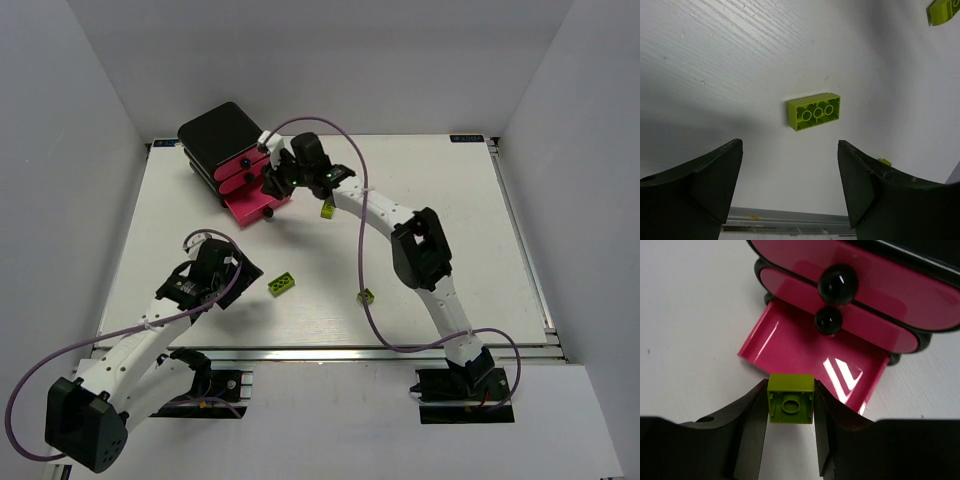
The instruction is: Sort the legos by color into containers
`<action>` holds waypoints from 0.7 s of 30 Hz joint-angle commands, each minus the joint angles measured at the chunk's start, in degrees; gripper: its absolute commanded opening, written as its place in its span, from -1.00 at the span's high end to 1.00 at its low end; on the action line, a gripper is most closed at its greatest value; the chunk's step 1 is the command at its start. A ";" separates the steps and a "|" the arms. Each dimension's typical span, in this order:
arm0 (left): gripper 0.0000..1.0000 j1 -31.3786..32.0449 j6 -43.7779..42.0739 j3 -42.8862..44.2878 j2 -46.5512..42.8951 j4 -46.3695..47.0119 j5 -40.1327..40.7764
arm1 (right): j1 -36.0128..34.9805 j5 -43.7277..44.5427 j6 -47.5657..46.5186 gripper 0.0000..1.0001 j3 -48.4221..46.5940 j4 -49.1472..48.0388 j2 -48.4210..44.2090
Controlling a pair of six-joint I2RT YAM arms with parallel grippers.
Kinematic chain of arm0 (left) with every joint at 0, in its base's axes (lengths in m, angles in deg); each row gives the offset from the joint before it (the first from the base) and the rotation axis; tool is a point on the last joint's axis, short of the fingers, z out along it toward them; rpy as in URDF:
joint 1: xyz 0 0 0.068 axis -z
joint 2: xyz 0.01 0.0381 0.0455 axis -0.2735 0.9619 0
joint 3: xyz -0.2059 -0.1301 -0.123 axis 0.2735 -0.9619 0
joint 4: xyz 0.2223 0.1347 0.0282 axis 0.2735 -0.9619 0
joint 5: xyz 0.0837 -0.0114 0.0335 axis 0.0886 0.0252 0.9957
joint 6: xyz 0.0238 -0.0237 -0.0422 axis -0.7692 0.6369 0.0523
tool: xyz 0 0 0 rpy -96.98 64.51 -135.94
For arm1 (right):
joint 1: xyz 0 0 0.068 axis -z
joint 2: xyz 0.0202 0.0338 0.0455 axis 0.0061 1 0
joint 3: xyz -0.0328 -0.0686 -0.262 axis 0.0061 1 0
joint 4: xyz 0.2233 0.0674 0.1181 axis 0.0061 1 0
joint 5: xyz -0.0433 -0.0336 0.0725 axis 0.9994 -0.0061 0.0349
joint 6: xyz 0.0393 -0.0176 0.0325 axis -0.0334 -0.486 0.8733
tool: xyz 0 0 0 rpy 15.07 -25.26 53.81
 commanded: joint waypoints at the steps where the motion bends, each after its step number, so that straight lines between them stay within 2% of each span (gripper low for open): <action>1: -0.72 -0.12 1.59 1.75 -2.63 -3.29 -0.34 | -2.50 7.68 7.82 1.00 1.38 -18.19 1.05; 5: -0.72 -0.12 2.03 1.40 -5.10 -4.61 -0.78 | -3.74 12.26 8.44 0.99 -4.92 -19.27 6.67; 7: -0.72 -0.12 2.03 1.31 -6.06 -4.88 -1.13 | -4.00 12.79 8.01 0.90 -5.64 -20.24 7.99; 10: -0.73 -0.12 1.85 1.31 -6.77 -4.71 -1.74 | -4.44 13.15 6.60 0.62 -5.65 -21.73 10.10; 16: -0.76 -0.12 0.71 1.40 -6.16 -1.99 -3.59 | -4.45 13.50 4.93 -0.05 -5.12 -22.26 10.72; 21: -0.76 0.58 -2.54 3.15 -0.10 1.00 -5.60 | -3.75 12.53 4.75 -0.27 -3.71 -22.44 8.35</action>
